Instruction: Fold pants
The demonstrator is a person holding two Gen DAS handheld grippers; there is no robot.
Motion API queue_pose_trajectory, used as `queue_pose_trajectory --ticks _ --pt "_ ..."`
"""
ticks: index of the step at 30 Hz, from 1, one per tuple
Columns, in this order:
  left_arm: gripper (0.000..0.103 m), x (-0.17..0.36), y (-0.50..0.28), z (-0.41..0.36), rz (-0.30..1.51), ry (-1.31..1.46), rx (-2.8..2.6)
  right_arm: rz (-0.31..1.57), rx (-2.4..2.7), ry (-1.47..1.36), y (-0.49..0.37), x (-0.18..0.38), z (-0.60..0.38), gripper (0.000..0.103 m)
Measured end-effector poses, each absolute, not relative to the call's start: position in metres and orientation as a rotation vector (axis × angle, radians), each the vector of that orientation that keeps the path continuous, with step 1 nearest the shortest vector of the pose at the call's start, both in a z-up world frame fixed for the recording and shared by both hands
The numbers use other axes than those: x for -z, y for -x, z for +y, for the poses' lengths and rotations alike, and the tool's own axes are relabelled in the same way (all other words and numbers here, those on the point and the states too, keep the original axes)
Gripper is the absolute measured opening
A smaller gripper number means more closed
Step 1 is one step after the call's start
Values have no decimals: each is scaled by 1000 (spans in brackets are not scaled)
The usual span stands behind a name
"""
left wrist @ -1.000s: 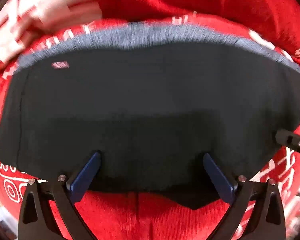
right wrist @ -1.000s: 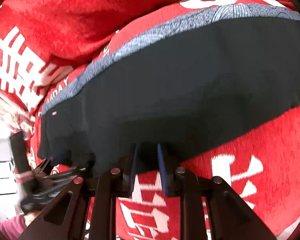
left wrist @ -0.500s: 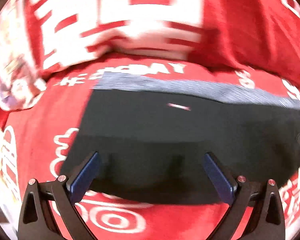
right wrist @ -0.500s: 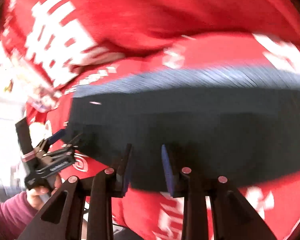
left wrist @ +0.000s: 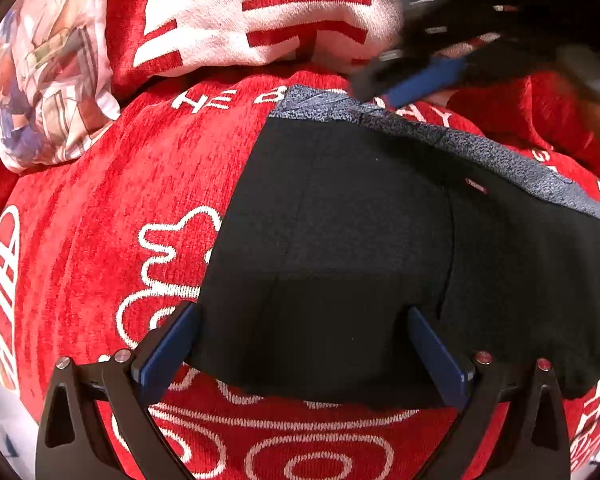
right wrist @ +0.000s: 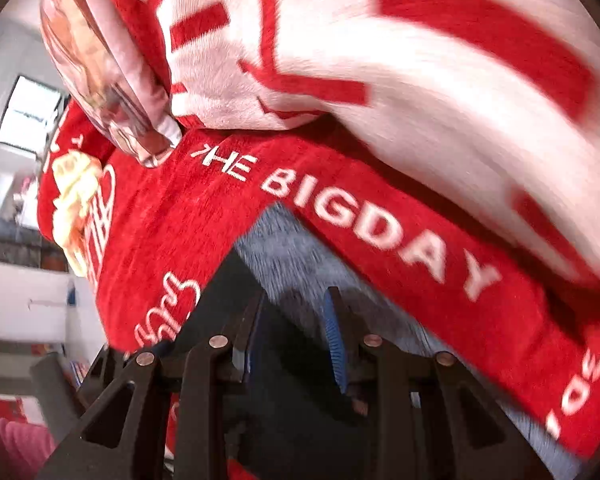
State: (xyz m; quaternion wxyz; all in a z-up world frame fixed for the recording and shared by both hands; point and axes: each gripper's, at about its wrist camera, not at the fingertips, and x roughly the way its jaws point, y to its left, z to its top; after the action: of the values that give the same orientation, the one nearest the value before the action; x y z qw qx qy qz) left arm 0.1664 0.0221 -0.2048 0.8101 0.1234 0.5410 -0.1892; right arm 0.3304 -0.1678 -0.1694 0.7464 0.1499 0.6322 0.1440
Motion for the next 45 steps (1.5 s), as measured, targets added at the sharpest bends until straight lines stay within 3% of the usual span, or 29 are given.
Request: queue_pose_trajectory --ticks 6,16,17,18,20,24,28,32,37,39,45 --pt "103 202 -153 30 1102 -250 423 1420 -359 -218 -367 192 -148 33" --pt "103 200 -158 30 1106 -250 435 1510 -380 -365 -376 212 -159 40" --pt "103 199 -158 30 1105 -249 435 1512 -378 -362 -377 212 -158 35" --pt "103 199 -158 30 1105 -249 434 1515 -374 -352 -377 212 -156 20" --pt "103 197 -158 31 1115 -246 430 1495 -380 -322 -374 204 -152 11" --pt "103 190 -158 38 1146 -219 406 1455 -447 -321 -370 182 -142 9" --pt "103 189 -157 42 1158 -229 397 1473 -409 -259 -375 194 -122 9" --pt "103 183 -154 43 1165 -247 397 1443 -296 -281 -369 203 -120 21" --pt "103 169 -147 51 1223 -221 397 1392 -190 -221 -328 158 -139 35" --pt "103 159 -139 56 1238 -226 396 1406 -145 -235 -295 141 -152 62" --pt "103 123 -110 69 1269 -251 409 1514 31 -281 -191 107 -189 64"
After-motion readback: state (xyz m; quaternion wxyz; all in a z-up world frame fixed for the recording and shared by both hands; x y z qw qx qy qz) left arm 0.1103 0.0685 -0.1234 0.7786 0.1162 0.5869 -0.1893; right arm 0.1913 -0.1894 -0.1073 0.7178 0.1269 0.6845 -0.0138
